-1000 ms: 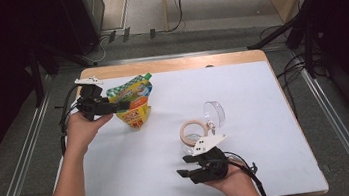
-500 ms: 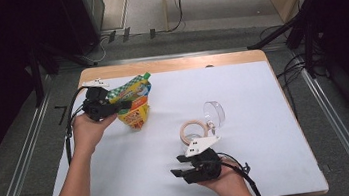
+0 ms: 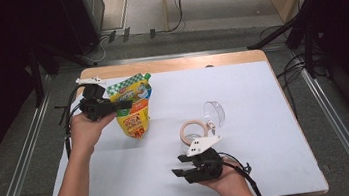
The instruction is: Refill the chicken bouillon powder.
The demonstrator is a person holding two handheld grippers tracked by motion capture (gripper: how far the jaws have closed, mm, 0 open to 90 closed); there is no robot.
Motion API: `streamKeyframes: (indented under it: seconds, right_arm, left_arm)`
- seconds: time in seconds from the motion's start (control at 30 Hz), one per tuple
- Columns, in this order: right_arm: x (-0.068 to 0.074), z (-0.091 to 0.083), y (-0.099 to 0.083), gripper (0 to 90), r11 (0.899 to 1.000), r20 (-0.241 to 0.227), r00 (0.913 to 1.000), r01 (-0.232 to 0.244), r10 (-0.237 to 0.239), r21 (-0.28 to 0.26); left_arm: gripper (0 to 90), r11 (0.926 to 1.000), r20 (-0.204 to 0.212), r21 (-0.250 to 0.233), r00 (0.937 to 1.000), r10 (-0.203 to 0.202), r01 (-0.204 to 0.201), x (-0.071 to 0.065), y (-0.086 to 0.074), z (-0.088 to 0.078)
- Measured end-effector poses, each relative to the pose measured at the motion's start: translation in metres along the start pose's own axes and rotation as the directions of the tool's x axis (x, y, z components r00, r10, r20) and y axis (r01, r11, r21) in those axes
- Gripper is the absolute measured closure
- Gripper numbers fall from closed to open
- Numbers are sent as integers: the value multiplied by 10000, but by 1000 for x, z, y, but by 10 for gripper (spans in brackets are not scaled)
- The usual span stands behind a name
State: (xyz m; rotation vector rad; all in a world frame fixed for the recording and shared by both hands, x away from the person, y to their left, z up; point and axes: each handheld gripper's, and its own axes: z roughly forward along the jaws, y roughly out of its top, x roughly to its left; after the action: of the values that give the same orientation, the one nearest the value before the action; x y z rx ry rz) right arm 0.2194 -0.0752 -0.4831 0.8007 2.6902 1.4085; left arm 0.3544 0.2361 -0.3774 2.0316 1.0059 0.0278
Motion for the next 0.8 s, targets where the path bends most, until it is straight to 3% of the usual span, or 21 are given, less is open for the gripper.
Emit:
streamKeyframes:
  seconds: [0.1, 0.2, 0.37, 0.57, 0.8]
  right_arm:
    - [1, 2, 0, 513, 9998, -91, 9998, -189, 188, -31]
    - [3, 4, 3, 514, 9988, -137, 9989, -462, 459, -178]
    - [6, 9, 8, 503, 9992, -104, 9995, -311, 309, -238]
    - [5, 17, 16, 494, 9998, 260, 9996, -133, 137, -157]
    - [6, 31, 35, 478, 9993, 228, 9997, 25, -17, -376]
  left_arm:
    - [900, 9991, -30, 171, 9992, 387, -386, -14, 2, -1]
    - [900, 9985, 87, 362, 9991, 415, -418, -23, 3, -1]
    - [900, 9986, 524, 336, 9978, 394, -412, -37, 5, -7]
    - [900, 9978, 547, 299, 9968, 575, -592, -51, 8, -20]
    - [900, 9949, 820, 431, 9928, 871, -909, -70, 7, -30]
